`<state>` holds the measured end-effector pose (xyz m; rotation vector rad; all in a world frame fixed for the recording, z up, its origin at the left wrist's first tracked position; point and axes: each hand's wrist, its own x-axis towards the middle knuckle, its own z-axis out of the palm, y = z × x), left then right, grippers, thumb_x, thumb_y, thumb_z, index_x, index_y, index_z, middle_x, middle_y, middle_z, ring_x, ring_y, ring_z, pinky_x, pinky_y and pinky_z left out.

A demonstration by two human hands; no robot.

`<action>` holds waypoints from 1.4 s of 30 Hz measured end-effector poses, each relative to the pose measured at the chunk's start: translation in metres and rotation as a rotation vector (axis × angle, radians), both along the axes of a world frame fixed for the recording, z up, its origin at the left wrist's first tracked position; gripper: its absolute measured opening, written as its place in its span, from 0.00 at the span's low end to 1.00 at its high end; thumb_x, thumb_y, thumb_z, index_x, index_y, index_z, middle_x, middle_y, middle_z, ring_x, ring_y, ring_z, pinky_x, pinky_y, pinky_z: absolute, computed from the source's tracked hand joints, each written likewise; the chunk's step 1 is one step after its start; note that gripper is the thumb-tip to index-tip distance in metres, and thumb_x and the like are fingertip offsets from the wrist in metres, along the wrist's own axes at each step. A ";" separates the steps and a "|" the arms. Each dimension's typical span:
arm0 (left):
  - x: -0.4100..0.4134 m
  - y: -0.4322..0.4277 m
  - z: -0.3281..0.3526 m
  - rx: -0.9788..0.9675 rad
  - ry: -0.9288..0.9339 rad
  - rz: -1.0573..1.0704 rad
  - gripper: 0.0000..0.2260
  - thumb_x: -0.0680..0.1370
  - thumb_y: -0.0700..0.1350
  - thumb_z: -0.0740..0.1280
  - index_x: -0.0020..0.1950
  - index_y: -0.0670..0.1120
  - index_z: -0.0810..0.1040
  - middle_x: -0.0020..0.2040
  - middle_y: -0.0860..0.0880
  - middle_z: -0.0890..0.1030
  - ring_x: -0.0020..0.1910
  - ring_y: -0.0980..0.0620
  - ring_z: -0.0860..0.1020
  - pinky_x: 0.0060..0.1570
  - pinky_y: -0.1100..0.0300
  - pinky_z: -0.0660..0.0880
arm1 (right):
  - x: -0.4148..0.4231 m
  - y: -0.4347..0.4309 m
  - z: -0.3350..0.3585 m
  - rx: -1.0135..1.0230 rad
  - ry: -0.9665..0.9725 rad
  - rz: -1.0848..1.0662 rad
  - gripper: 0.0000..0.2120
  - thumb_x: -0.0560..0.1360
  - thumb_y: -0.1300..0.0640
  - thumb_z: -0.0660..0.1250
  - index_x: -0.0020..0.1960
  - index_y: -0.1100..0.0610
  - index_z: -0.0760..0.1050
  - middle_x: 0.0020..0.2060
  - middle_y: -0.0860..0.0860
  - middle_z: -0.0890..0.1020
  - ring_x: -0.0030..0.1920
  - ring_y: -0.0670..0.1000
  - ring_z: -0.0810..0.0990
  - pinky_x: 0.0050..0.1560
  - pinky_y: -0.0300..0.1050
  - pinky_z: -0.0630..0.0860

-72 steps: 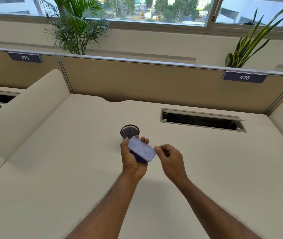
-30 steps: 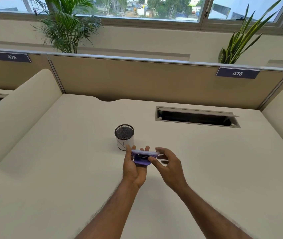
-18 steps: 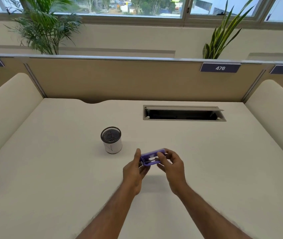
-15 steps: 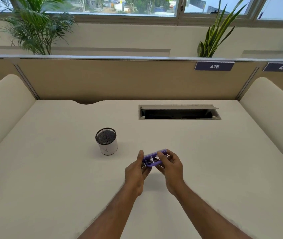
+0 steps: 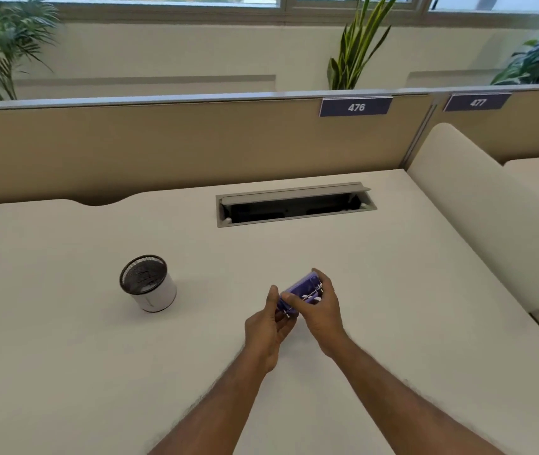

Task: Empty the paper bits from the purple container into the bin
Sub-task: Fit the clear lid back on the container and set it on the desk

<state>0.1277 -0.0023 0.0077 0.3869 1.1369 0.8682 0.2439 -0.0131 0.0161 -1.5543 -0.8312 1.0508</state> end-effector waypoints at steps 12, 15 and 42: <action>0.032 0.053 -0.009 -0.013 0.372 -0.236 0.25 0.75 0.67 0.62 0.44 0.45 0.82 0.37 0.44 0.83 0.34 0.50 0.79 0.37 0.60 0.80 | 0.073 0.011 -0.018 -0.174 -0.313 0.134 0.25 0.61 0.36 0.76 0.39 0.57 0.76 0.29 0.46 0.79 0.29 0.44 0.75 0.30 0.36 0.71; 0.044 0.064 -0.014 0.023 0.340 -0.260 0.19 0.81 0.56 0.61 0.45 0.42 0.82 0.38 0.45 0.80 0.36 0.49 0.76 0.40 0.59 0.78 | 0.080 0.016 -0.025 -0.231 -0.159 0.053 0.23 0.68 0.39 0.73 0.38 0.61 0.78 0.29 0.50 0.76 0.28 0.47 0.73 0.28 0.39 0.71; 0.092 0.111 -0.028 0.482 0.768 -0.610 0.09 0.77 0.38 0.65 0.51 0.40 0.85 0.42 0.42 0.84 0.39 0.49 0.75 0.41 0.61 0.70 | 0.112 0.057 -0.042 -0.209 -0.581 0.038 0.16 0.77 0.47 0.65 0.38 0.57 0.81 0.27 0.58 0.77 0.28 0.51 0.69 0.32 0.44 0.68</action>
